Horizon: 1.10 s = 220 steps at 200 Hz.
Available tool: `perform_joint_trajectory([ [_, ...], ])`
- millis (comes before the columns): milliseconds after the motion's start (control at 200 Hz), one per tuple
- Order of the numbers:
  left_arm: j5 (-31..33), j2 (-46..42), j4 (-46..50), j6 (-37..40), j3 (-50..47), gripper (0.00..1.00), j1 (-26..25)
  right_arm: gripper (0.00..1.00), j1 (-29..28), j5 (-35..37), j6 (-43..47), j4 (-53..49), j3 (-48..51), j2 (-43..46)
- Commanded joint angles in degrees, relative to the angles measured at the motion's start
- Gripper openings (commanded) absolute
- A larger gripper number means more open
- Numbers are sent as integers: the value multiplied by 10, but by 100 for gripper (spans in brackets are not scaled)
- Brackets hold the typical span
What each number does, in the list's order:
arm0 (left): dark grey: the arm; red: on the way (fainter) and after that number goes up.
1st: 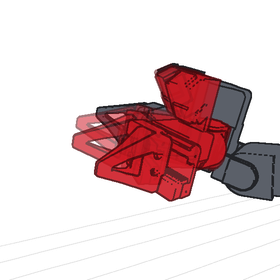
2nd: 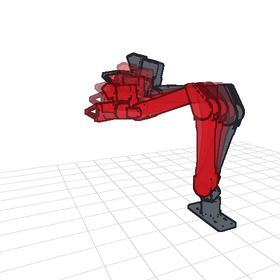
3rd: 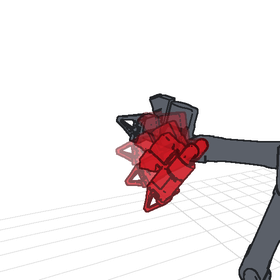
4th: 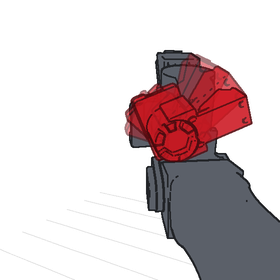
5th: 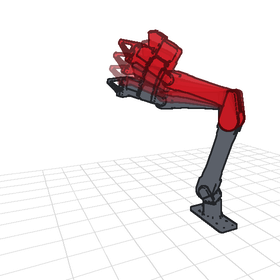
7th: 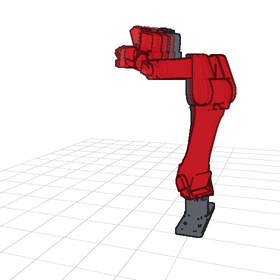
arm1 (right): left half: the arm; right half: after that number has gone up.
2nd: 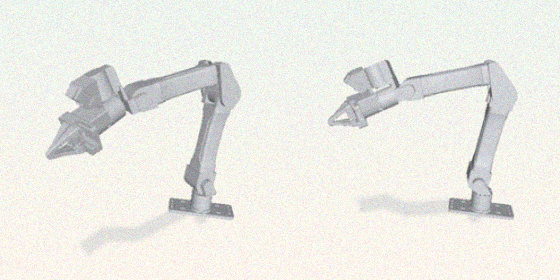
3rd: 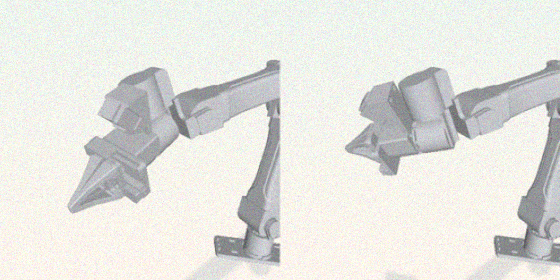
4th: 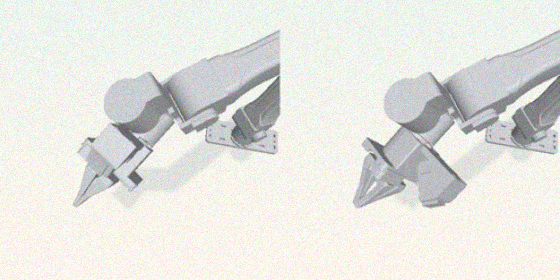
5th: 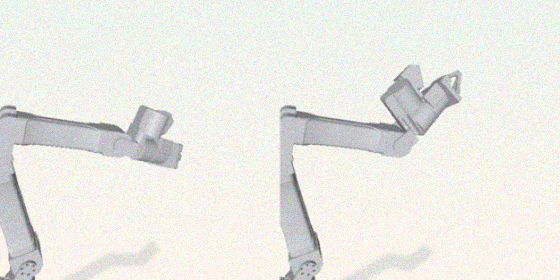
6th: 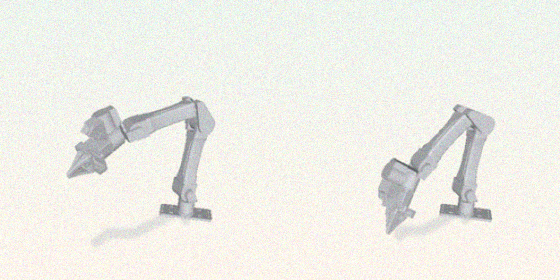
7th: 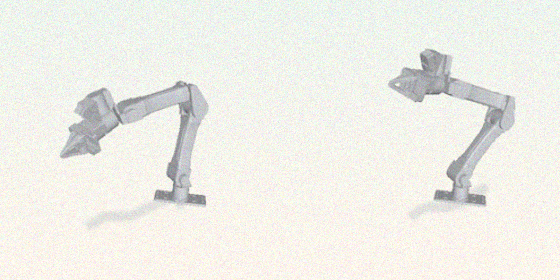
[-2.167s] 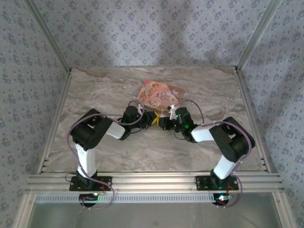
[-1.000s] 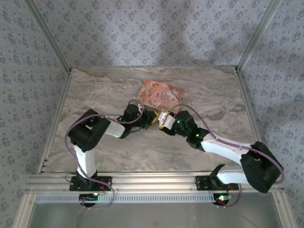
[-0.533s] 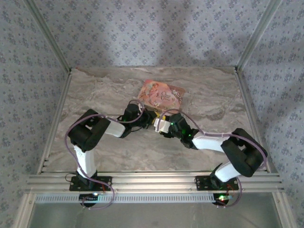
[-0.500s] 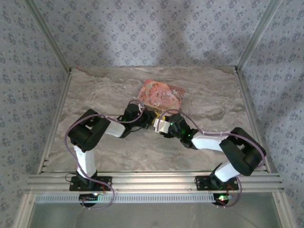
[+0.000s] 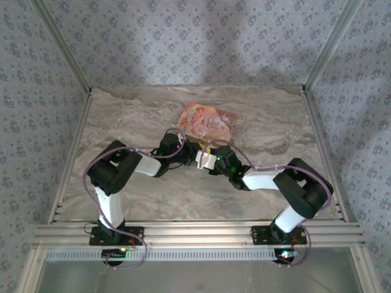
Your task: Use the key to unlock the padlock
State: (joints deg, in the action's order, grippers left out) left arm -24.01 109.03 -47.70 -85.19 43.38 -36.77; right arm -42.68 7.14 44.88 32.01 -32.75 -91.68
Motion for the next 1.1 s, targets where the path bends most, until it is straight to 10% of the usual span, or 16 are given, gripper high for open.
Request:
perform_joint_trajectory([
  [0,-15,-20,13,-4,13,0,-6,38,-1,14,11,30,-16,-13],
  [1094,-20,-10,9,-12,13,0,-9,8,6,23,-6,63,-30,-37],
])
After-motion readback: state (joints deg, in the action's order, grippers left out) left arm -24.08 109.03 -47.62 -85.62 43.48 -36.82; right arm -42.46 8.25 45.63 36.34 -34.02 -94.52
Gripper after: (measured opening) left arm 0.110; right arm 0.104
